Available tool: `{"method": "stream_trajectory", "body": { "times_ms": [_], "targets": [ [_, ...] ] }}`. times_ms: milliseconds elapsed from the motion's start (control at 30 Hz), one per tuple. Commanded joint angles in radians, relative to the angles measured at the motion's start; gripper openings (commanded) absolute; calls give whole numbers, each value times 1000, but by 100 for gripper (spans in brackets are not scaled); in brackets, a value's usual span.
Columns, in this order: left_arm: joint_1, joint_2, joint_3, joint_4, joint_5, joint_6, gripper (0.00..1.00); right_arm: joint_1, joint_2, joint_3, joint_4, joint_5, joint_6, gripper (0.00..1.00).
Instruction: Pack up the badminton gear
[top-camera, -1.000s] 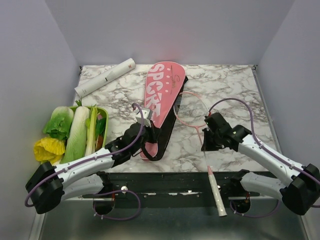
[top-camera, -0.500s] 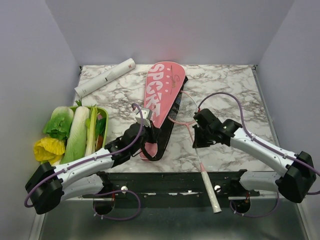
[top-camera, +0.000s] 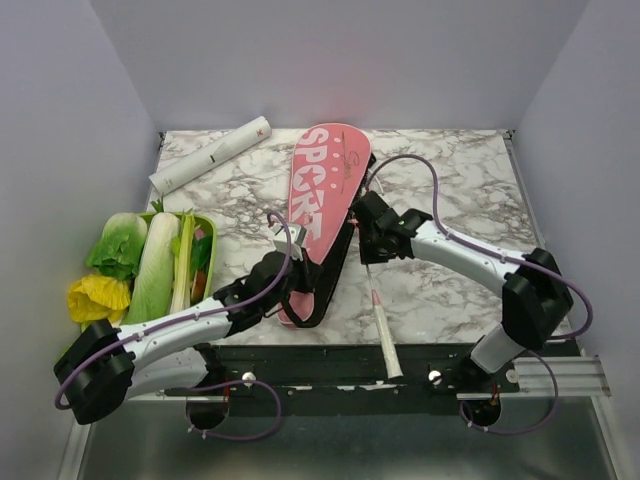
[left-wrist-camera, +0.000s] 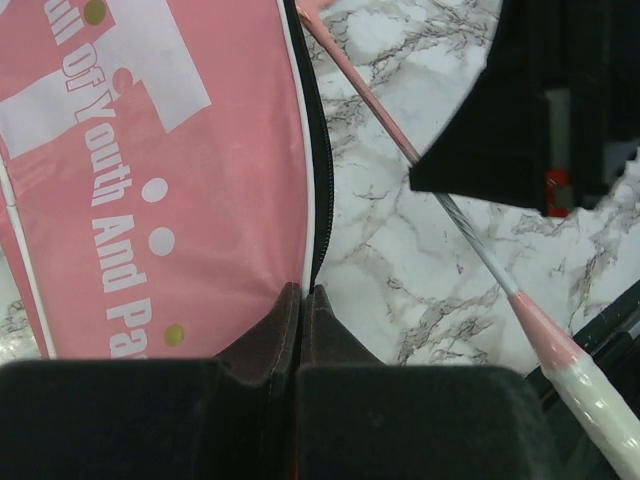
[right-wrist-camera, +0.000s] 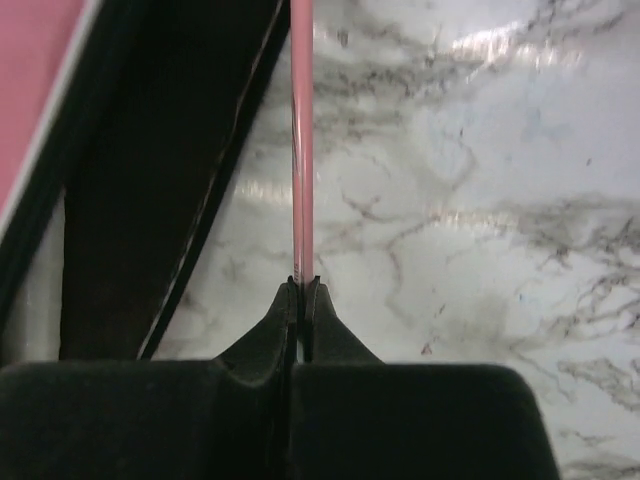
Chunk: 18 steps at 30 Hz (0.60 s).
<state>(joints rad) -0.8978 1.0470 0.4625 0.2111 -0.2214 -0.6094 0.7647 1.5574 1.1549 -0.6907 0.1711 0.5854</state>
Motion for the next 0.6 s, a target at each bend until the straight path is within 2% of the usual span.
{"method": "stream_trajectory", "body": {
  "times_ms": [0, 300, 467, 533, 567],
  "targets": [
    [-3, 8, -22, 65, 63, -41, 0, 1, 133, 136, 132, 166, -16, 1],
    [-10, 41, -59, 97, 76, -81, 0, -67, 416, 353, 313, 124, -38, 1],
    [-15, 64, -62, 117, 82, -96, 0, -108, 492, 396, 436, 54, -44, 1],
    [-15, 84, -59, 128, 86, -98, 0, -111, 507, 394, 442, 41, -47, 8],
    [-15, 90, -53, 131, 89, -98, 0, -111, 500, 384, 451, 38, -48, 20]
  ]
}}
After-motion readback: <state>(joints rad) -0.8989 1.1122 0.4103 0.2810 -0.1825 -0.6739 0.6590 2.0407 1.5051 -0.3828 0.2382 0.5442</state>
